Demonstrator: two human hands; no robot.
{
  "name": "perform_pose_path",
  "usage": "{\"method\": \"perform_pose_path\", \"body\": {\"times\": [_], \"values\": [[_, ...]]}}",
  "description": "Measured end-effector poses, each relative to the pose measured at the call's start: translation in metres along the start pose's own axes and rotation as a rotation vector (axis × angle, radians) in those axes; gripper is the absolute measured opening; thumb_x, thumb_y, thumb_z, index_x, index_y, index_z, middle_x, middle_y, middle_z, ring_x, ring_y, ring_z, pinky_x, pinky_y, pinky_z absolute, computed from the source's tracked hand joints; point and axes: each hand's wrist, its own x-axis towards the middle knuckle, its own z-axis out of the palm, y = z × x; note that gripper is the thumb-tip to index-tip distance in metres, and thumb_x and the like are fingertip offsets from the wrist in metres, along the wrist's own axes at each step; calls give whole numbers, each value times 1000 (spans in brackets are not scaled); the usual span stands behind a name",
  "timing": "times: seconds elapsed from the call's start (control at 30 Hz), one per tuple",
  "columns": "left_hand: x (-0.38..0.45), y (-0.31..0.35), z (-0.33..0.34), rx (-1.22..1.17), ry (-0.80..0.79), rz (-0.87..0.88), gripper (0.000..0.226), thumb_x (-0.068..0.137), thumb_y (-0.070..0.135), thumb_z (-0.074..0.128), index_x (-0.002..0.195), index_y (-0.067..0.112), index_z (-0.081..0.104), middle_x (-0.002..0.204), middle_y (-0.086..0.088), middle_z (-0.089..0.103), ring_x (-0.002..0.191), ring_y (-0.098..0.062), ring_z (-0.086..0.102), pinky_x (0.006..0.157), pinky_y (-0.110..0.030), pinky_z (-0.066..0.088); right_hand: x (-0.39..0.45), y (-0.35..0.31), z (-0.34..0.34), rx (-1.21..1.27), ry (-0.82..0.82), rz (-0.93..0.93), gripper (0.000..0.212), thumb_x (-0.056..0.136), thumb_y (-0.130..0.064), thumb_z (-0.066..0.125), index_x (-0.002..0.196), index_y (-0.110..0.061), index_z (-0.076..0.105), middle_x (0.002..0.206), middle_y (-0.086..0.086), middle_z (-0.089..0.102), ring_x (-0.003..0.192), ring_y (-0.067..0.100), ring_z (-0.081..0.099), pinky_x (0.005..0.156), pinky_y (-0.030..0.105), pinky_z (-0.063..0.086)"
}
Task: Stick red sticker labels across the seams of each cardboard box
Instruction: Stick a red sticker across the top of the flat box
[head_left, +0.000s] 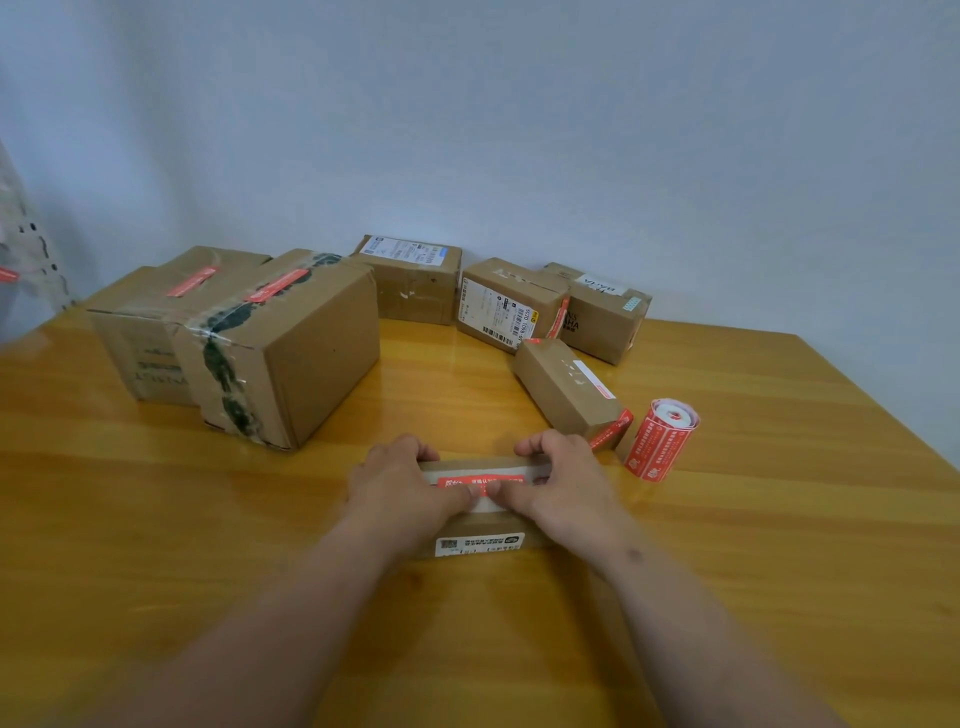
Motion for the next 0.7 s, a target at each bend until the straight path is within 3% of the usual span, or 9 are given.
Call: {"method": "perform_pose_path", "body": {"times": [0.1,0.17,0.27,0.37,0.43,0.53,0.6,0.7], "values": [[-1,1,-4,-190,-59,-78,47,57,39,82,93,33,53,112,-1,54,105,-26,56,89,-45,53,2,3,-6,135,-71,61,36,82,-26,73,113,-31,56,119,-3,45,109,17,50,96,37,49],[-2,-1,-7,-355,-100,-109,41,68,20,80,98,30,54,115,-4,53,102,-28,58,85,-45,56,0,4,-9,284,-106,113,30,85,-12,65,107,-32,59,122,1,49,108,18,55,92,37,52],[0,-6,-7,-487,-155,-107,40,80,1,68,110,24,54,114,-5,51,98,-28,58,86,-44,56,0,5,-8,356,-99,112,28,84,-12,63,103,-33,61,123,1,52,107,18,55,86,34,52],[-1,-5,-6,-462,-132,-103,40,79,6,68,110,27,53,113,-4,51,99,-27,57,83,-42,56,-1,4,-5,245,-74,68,30,82,-24,71,107,-31,58,119,-3,48,105,16,54,81,29,49],[-3,-5,-8,-487,-153,-124,38,84,5,62,113,27,52,111,-6,51,99,-27,56,82,-41,56,1,5,-5,258,-90,79,26,84,-19,69,104,-32,58,119,-1,48,104,17,56,83,30,52],[-5,-4,-10,-536,-169,-147,28,92,8,50,115,24,52,107,-10,55,96,-26,57,77,-39,54,2,4,-7,367,-92,99,18,89,-13,58,99,-28,62,116,1,57,96,13,58,68,24,44],[-6,-2,-8,-555,-143,-137,17,95,16,49,110,23,53,102,-10,58,87,-23,58,68,-35,52,3,-1,-4,326,-65,85,5,90,-28,62,94,-25,61,106,-2,61,89,9,57,63,23,41],[-2,-3,-1,-487,-69,-71,17,93,28,61,106,24,52,101,-4,59,84,-18,60,65,-30,51,8,1,5,175,-2,77,22,80,-48,69,89,-31,57,107,-1,60,94,15,60,76,32,52]]}}
